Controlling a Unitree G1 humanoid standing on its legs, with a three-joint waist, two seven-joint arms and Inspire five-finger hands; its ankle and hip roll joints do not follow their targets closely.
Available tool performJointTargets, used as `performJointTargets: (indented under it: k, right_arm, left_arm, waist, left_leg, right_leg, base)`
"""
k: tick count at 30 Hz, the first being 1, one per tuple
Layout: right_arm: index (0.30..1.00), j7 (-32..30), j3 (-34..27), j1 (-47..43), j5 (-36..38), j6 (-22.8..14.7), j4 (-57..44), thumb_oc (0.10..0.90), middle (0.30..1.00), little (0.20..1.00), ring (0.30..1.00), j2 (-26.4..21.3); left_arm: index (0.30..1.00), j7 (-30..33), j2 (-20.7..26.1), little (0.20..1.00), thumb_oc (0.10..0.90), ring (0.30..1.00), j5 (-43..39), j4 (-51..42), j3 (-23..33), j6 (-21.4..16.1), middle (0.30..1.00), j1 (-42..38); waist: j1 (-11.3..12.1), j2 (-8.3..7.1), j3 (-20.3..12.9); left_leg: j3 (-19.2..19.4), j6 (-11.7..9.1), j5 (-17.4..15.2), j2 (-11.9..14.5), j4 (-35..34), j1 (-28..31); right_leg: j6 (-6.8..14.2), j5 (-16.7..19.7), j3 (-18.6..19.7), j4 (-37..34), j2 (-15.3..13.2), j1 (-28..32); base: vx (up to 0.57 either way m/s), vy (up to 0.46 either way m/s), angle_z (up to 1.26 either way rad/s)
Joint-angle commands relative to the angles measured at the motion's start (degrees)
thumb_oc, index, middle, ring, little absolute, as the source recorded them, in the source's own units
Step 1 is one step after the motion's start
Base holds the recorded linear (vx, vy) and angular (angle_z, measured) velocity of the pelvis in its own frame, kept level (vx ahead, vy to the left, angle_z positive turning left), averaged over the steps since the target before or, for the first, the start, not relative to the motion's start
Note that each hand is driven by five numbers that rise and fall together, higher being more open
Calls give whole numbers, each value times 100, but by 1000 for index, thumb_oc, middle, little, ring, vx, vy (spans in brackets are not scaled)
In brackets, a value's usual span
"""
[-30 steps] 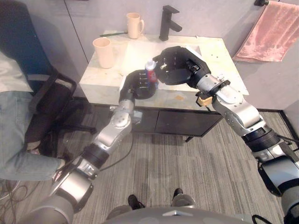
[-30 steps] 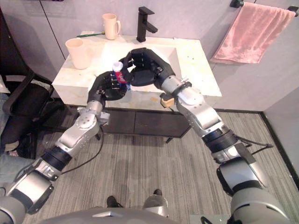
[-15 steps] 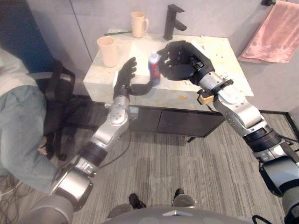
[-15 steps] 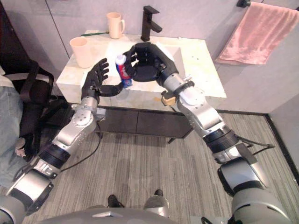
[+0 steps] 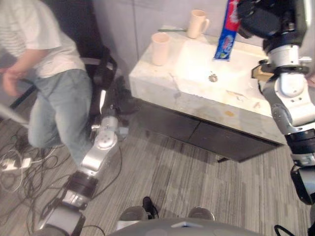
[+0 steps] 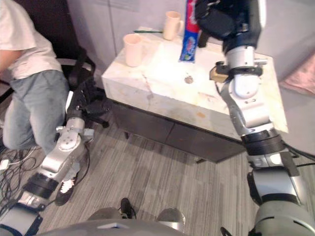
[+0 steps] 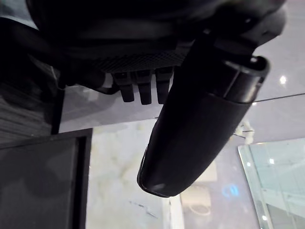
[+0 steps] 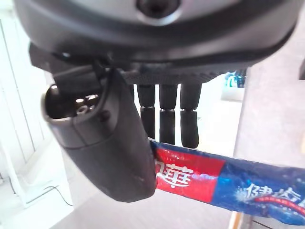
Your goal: Organize the bathroom.
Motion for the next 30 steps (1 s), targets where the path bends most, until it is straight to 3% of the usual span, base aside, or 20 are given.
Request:
performJointTargets:
  k: [1, 2, 5, 9, 12, 17, 19, 21, 23, 24, 25, 27, 30]
  right_arm:
    - [300, -657, -500, -754, -422, -1282, 340, 400, 300, 300, 300, -322]
    - [300, -696, -500, -752, -441, -1333, 378, 400, 300, 300, 300, -349]
    - [300, -1283, -677, -514, -577, -1764, 481, 400, 300, 300, 300, -592]
    - [300, -1497, -780, -387, -904, -1888, 584, 400, 300, 300, 300, -506]
    - [300, -1670, -612, -490, -1124, -1799, 596, 400, 300, 300, 300, -383]
    - [300, -1911, -413, -561, -1246, -1879, 514, 400, 300, 300, 300, -155]
    - [300, -1980, -353, -518, -1183, -1906, 476, 400, 300, 300, 300, -50]
    - [300, -1995, -321, -450, -1320, -1906, 398, 400, 300, 300, 300, 51]
    - [300, -2054, -267, -324, -1402, -1850, 179, 400, 300, 300, 300, 108]
    - [300, -2036, -297, -249, -1473, -1833, 86, 400, 300, 300, 300, 193]
    - [300, -2013, -262, -278, -1571, -1863, 138, 400, 300, 300, 300, 269]
    - [300, -2000, -201, -370, -1740, -1894, 98, 400, 300, 300, 300, 407]
    - [300, -1915, -256, -299, -1632, -1885, -132, 400, 300, 300, 300, 405]
  left_arm:
    - [900, -543, 158, 900, 800, 900, 337, -686, -359, -401, 900, -83]
    - [900, -551, 165, 900, 800, 900, 322, -700, -381, -400, 900, -66]
    - [900, -794, 184, 900, 800, 900, 18, -607, -473, -474, 900, 178]
    - [900, -994, 231, 900, 800, 900, -149, -553, -593, -591, 900, 350]
    - [900, -1151, 289, 900, 800, 900, -278, -662, -673, -621, 900, 506]
    - [900, -1415, 293, 900, 800, 900, -595, -926, -942, -680, 900, 613]
    - [900, -1408, 256, 900, 800, 900, -737, -1048, -1106, -655, 900, 547]
    - [900, -1347, 239, 900, 800, 900, -810, -1079, -1213, -671, 900, 495]
    - [900, -1373, 176, 900, 800, 900, -788, -1045, -1325, -701, 900, 386]
    - [900, -1390, 155, 900, 800, 900, -800, -986, -1383, -658, 900, 268]
    - [900, -1392, 159, 900, 800, 900, -858, -918, -1398, -630, 900, 169]
    - [900, -1362, 134, 900, 800, 900, -909, -899, -1370, -586, 900, 68]
    - [900, -1338, 109, 900, 800, 900, -845, -871, -1357, -636, 900, 142]
  waist:
    - [18, -323, -796]
    - [-2, -333, -799]
    - [-216, -375, -653]
    - [-183, -373, -620]
    - [-131, -361, -644]
    - [-83, -344, -672]
    - [-80, -396, -629]
    - [-93, -398, -571]
    - [-46, -523, -401]
    - [-40, -557, -337]
    - [-59, -527, -308]
    - [-101, -447, -259]
    - [-117, -322, -293]
  left_leg:
    - [262, -370, -624, -374, 383, 236]
    - [210, -368, -662, -394, 399, 239]
    - [-408, -268, -935, -638, 518, 353]
    - [-651, -244, -902, -680, 546, 398]
    - [-617, -322, -650, -566, 678, 353]
    - [-415, -546, -267, -170, 1167, 198]
    - [-330, -831, 231, 74, 2039, 20]
    - [-344, -969, 530, 244, 2542, -206]
    - [-138, -1044, 909, 701, 3126, -906]
    - [109, -976, 700, 916, 3276, -1247]
    - [445, -923, 588, 1051, 3011, -1293]
    - [1060, -738, 430, 849, 2116, -1140]
    - [1038, -795, 662, 915, 1520, -1073]
  right_leg:
    - [245, 363, 226, -913, 363, -592]
    - [258, 415, 242, -1010, 406, -616]
    - [214, 825, 740, -1222, 888, -1144]
    - [99, 773, 705, -1224, 1023, -1066]
    - [-51, 609, 627, -1339, 1172, -809]
    - [-283, 359, 552, -1444, 1337, -466]
    - [-453, 312, 496, -1516, 1400, -314]
    - [-563, 236, 480, -1503, 1474, -202]
    - [-650, 81, 416, -1454, 1412, 95]
    - [-674, -21, 323, -1466, 1412, 273]
    - [-654, -105, 243, -1516, 1454, 422]
    - [-522, -109, 277, -1629, 1465, 565]
    - [-428, -141, 270, -1544, 1471, 567]
  base:
    - [123, -55, 45]
    - [196, -75, 68]
    - [266, -99, 74]
    - [211, -139, 123]
    - [172, -152, 56]
    - [180, -191, 15]
    - [148, -236, 19]
    - [107, -133, 18]
    - [119, -127, 17]
    - [124, -60, 24]
    - [149, 34, 39]
    - [166, 160, 34]
    - [68, 119, -5]
